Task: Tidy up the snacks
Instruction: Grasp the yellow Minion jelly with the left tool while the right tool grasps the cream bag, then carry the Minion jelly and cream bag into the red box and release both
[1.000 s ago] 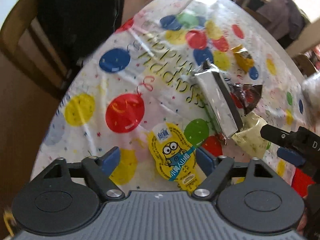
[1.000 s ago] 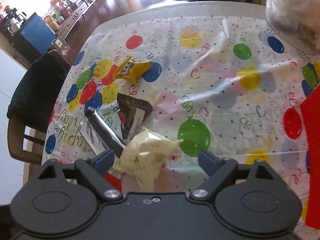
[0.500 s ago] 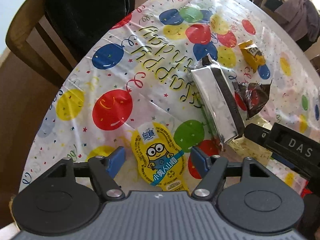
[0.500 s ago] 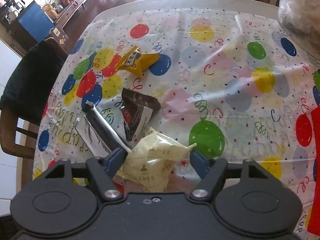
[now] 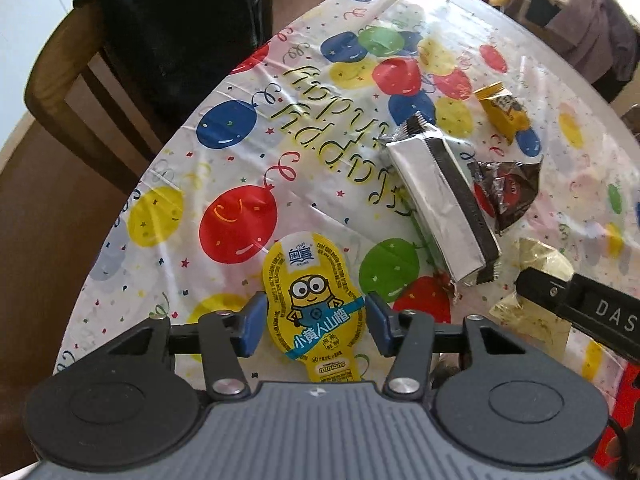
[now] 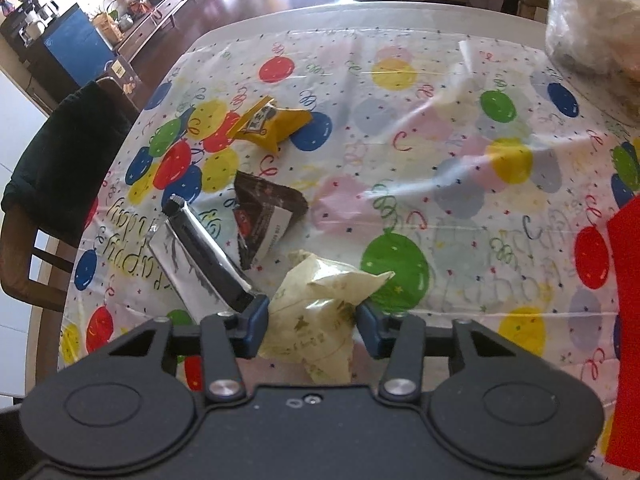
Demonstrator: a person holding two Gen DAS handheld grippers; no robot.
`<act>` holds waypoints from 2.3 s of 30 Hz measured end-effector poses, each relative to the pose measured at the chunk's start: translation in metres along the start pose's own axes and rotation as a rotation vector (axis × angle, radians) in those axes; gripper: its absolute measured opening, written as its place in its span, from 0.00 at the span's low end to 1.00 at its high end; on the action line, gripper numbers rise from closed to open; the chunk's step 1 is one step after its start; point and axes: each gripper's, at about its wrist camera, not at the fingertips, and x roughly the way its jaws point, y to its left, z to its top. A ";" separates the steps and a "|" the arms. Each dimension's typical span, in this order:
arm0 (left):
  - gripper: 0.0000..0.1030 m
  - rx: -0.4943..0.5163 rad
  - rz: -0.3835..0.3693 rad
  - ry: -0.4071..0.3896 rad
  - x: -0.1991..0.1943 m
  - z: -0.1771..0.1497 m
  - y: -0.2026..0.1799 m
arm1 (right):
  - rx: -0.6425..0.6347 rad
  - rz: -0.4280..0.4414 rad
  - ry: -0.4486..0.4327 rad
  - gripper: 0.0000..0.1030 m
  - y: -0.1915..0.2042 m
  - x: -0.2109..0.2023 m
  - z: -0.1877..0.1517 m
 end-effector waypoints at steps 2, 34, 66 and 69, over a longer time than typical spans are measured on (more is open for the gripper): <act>0.50 0.005 -0.042 -0.006 -0.001 -0.001 0.006 | 0.005 -0.002 -0.002 0.43 -0.004 -0.005 -0.003; 0.50 0.419 -0.351 -0.022 -0.115 -0.062 -0.084 | -0.021 0.018 -0.234 0.42 -0.133 -0.196 -0.092; 0.50 0.824 -0.357 -0.041 -0.109 -0.157 -0.395 | 0.052 -0.114 -0.241 0.42 -0.377 -0.193 -0.050; 0.50 0.838 -0.338 -0.031 -0.097 -0.160 -0.409 | 0.083 -0.094 -0.229 0.42 -0.388 -0.181 -0.038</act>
